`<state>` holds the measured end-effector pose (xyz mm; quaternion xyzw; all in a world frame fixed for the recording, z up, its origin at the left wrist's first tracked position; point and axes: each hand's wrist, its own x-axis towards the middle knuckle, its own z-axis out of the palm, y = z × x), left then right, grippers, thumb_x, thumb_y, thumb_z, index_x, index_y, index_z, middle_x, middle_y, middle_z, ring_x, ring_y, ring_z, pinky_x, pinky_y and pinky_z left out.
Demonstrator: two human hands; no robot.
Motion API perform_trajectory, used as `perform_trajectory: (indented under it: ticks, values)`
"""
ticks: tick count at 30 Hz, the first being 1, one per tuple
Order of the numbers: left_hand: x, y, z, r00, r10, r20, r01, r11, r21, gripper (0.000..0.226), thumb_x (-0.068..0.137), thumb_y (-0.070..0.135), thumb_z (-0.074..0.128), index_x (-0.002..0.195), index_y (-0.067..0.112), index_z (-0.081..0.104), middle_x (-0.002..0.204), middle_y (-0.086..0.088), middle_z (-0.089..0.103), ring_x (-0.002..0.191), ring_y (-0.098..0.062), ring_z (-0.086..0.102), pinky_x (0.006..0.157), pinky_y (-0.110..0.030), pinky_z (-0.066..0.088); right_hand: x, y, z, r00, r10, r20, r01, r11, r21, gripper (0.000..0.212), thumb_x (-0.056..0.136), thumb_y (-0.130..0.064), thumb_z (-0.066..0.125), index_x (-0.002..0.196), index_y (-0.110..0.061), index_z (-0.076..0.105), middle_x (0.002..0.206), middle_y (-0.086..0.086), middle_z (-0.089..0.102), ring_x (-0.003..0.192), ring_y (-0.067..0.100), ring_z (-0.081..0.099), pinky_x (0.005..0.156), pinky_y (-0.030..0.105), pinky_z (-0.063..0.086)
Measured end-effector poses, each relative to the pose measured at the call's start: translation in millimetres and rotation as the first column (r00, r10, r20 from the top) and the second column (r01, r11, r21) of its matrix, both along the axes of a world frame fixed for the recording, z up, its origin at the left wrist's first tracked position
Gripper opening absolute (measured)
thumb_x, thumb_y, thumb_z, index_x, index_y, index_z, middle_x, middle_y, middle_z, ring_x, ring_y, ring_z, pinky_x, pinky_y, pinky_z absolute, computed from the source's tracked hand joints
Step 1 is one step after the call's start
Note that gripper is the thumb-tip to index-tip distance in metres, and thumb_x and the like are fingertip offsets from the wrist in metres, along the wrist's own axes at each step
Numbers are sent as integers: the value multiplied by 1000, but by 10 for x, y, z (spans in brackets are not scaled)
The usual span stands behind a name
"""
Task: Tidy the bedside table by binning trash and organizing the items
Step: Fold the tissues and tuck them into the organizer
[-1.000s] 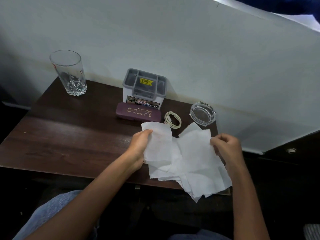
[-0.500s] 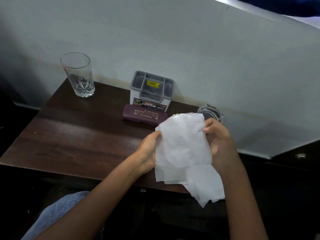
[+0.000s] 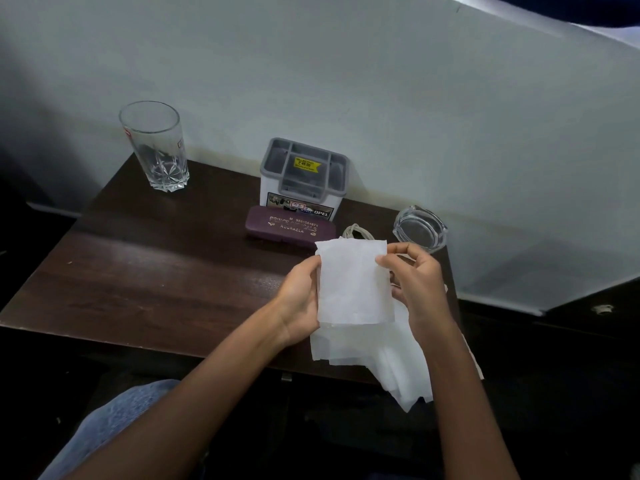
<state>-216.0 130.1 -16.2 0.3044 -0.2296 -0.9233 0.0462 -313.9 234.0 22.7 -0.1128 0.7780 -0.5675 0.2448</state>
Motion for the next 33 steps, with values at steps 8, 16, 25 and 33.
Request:
perform_trajectory:
  ticks: [8,16,25,33]
  values:
    - [-7,-1,24,999,32,8,-32,999,-19,48,98,43,34,123,12,61,120,-12,66,112,-30,61,94,-44,48,-4,13,-11,993,66,-93,-62,997,44,25,76,5,65,90,-16,61,85,11,70,75,22,66,52,16,49]
    - [0,10,45,999,-37,-36,36,999,-25,59,94,56,31,104,11,68,96,-10,74,84,-22,72,78,-35,55,-8,5,-35,993,53,-101,-49,998,42,28,77,6,63,89,-19,61,77,7,70,70,20,66,61,28,54]
    - [33,40,22,995,-69,75,83,976,-204,31,92,14,51,120,5,59,114,-15,68,99,-28,66,82,-37,54,-20,12,-64,992,48,-118,-44,998,38,26,78,3,64,90,-20,62,75,5,69,70,21,65,61,27,50]
    - [25,32,-9,996,-20,92,38,981,-193,23,95,18,49,111,7,61,109,-14,70,103,-29,65,91,-43,51,-17,13,-64,990,55,-130,-48,997,55,26,77,1,66,88,-22,61,78,8,70,73,21,67,63,29,52]
